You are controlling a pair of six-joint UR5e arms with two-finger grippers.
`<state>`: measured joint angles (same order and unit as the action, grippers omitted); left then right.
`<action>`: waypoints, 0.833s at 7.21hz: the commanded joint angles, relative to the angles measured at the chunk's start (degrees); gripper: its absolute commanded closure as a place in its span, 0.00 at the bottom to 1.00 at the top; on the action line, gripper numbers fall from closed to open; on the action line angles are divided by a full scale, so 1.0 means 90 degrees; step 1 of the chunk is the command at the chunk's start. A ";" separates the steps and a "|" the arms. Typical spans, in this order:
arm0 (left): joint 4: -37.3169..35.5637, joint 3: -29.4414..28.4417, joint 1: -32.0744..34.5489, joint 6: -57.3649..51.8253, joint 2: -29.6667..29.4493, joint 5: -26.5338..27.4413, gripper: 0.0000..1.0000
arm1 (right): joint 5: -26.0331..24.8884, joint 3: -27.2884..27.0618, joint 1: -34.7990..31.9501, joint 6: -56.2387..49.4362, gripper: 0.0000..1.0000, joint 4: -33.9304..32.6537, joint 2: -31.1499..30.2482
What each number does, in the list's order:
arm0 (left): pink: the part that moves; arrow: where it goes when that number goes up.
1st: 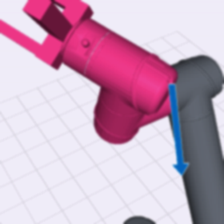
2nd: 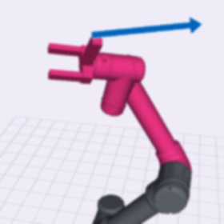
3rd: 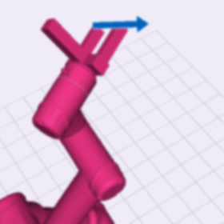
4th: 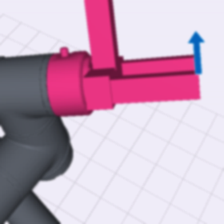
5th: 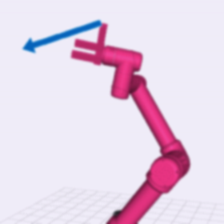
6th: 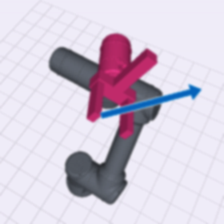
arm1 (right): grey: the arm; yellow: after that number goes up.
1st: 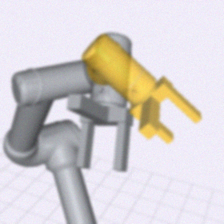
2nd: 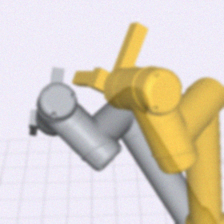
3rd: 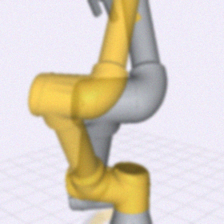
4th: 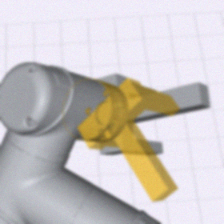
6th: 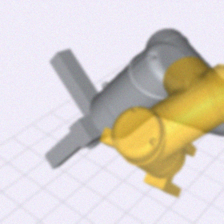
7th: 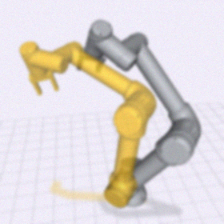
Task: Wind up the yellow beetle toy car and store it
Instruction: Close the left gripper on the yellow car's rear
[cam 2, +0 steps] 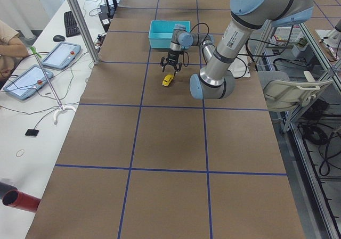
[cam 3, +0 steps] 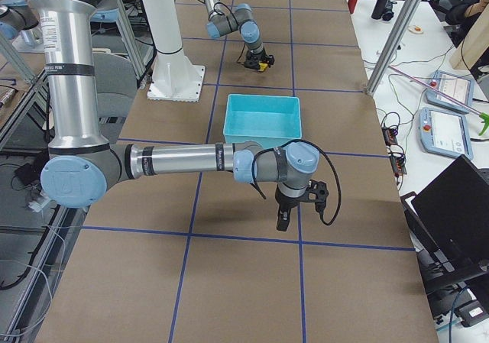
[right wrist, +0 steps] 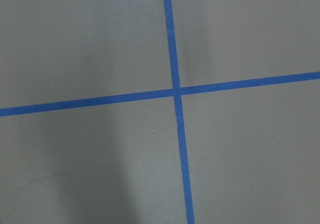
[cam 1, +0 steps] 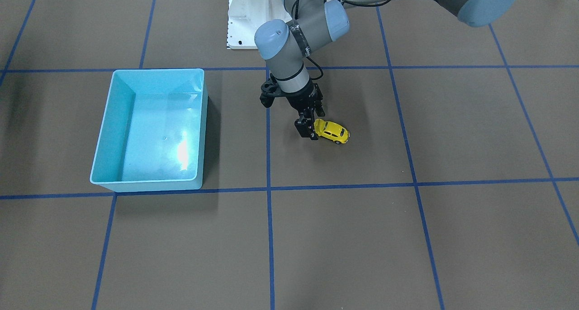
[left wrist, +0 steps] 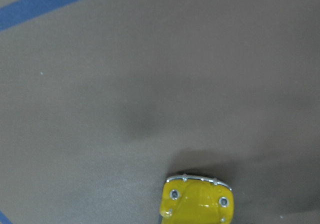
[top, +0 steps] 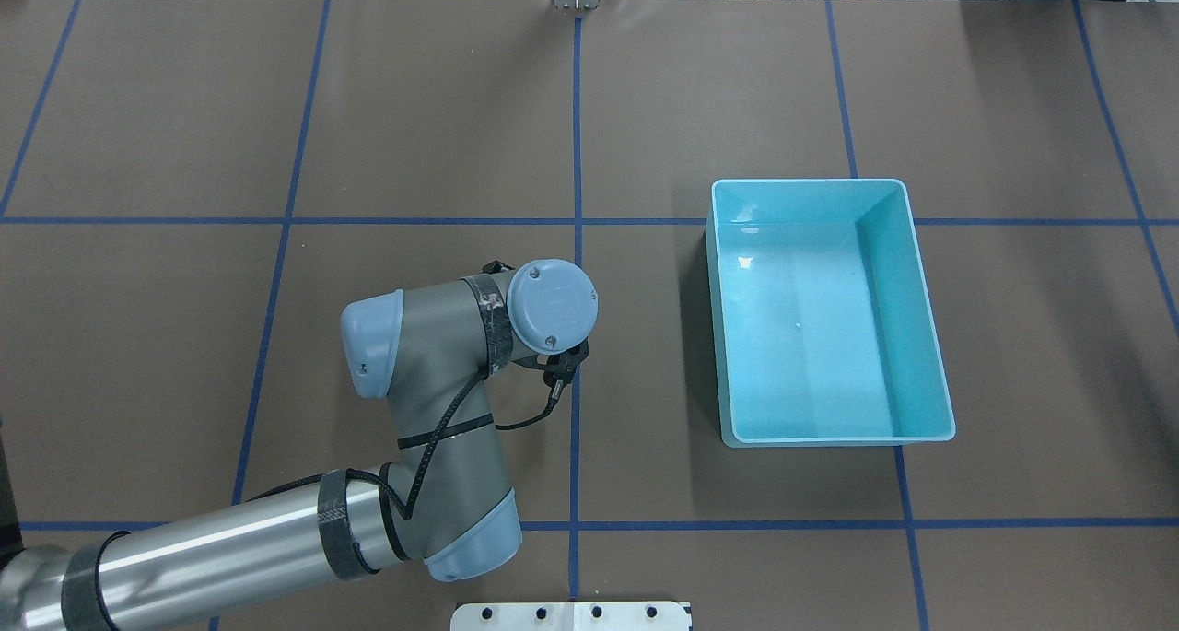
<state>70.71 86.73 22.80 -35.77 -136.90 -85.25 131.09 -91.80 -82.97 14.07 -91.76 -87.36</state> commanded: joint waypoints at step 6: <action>0.0266 -0.0115 -0.0023 0.0010 0.0064 -0.0030 0.67 | 0.0034 -0.0025 0.0029 -0.0030 0.00 0.0000 0.0000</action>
<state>71.83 85.84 22.65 -35.75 -136.33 -85.42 131.39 -91.99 -82.80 13.83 -91.76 -87.36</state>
